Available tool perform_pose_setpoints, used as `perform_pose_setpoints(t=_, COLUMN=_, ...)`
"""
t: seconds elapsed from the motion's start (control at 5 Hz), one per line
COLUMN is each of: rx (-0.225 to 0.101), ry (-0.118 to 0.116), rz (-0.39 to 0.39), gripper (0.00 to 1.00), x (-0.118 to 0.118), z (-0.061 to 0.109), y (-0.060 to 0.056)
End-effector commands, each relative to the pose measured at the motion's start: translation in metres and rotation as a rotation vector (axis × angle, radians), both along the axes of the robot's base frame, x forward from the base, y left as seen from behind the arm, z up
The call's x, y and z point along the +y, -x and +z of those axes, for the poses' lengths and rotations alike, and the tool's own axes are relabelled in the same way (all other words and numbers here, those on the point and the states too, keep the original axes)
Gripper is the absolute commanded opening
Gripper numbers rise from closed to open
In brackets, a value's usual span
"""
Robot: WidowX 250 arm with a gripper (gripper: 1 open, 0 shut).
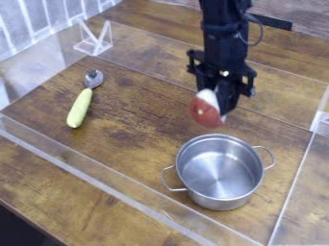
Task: Remove the mushroom from the silver pot and put it on the table
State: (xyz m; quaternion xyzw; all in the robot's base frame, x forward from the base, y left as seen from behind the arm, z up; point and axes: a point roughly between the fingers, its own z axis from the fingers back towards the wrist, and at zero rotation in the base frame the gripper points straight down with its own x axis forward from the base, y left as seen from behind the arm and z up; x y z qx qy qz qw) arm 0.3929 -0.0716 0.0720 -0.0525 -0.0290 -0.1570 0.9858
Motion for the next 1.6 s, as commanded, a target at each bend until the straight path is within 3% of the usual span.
perform_pose_setpoints(t=0.0, rx=-0.044, ry=-0.007, rz=0.005, gripper=0.00, x=0.004, z=0.015, y=-0.008)
perform_pose_setpoints(t=0.4, rx=-0.026, ry=-0.021, rz=0.038, gripper=0.00, x=0.017, z=0.018, y=-0.022)
perform_pose_setpoints(t=0.8, rx=-0.008, ry=-0.023, rz=-0.018, gripper=0.00, x=0.016, z=-0.001, y=-0.013)
perform_pose_setpoints(t=1.4, rx=-0.016, ry=-0.018, rz=-0.027, gripper=0.00, x=0.026, z=0.014, y=-0.004)
